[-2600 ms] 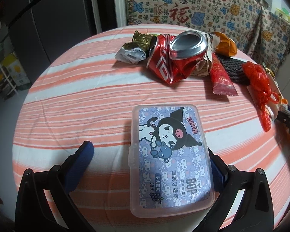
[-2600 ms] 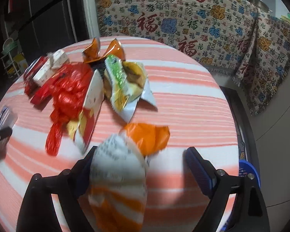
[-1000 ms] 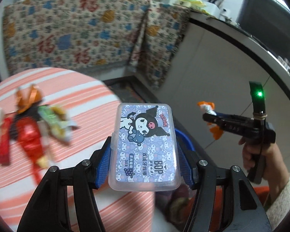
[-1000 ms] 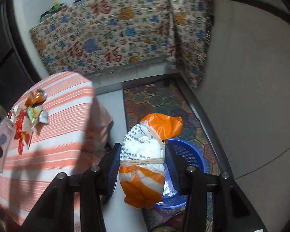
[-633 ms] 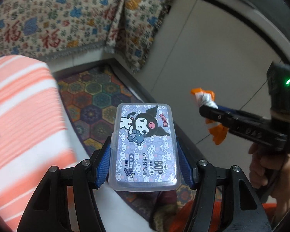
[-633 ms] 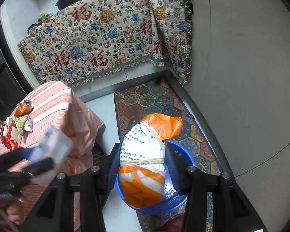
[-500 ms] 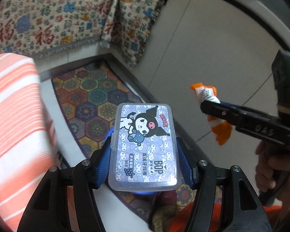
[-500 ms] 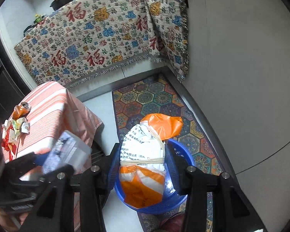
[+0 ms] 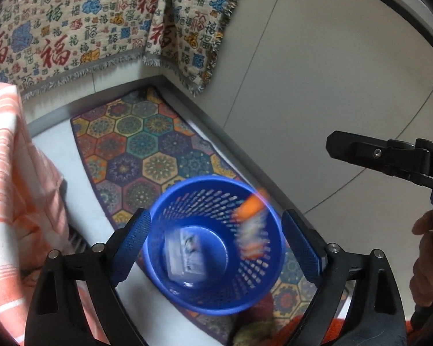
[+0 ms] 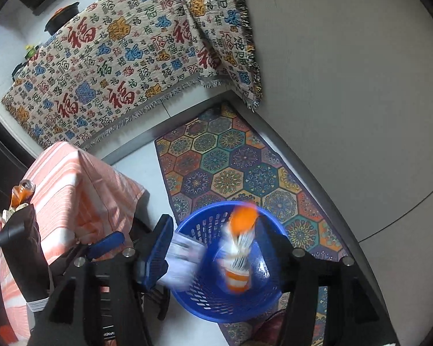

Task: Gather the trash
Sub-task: 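Carry both items to the blue wastebasket and open both tools, then return both tools to the table over the remaining trash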

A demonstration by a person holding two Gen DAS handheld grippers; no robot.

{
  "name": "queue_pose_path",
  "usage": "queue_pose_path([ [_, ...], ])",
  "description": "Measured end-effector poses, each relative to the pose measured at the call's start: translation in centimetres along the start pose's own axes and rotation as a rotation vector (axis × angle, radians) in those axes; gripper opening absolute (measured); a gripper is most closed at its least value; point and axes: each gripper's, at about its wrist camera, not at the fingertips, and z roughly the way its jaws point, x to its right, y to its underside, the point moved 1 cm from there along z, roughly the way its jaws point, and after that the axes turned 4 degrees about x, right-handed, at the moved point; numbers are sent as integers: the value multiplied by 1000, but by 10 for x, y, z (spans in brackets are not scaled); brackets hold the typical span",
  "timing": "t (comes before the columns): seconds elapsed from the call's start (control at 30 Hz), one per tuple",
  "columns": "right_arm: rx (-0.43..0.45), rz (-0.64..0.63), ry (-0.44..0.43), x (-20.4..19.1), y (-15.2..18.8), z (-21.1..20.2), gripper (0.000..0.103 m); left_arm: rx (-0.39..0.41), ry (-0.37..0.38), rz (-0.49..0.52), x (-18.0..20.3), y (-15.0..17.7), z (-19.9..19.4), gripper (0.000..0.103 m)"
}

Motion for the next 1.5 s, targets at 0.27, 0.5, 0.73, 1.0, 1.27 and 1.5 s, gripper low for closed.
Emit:
queue_pose_path([
  [0.27, 103, -88, 32, -21, -7, -25, 60, 105, 5, -10, -16, 3, -93, 93],
  [0.5, 223, -265, -42, -102, 2, -62, 60, 114, -137, -69, -79, 66, -193, 98],
  [0.73, 165, -438, -236, -220, 56, -67, 64, 79, -421, -166, -180, 130, -256, 98],
  [1.0, -20, -682, -359, -331, 149, -35, 64, 82, -636, -301, -287, 167, -302, 98],
  [1.27, -57, -704, -325, -356, 164, -14, 64, 63, -632, -312, -330, 168, -305, 103],
  [1.5, -29, -707, -287, -370, 159, -3, 65, 65, -623, -307, -360, 149, -303, 103],
])
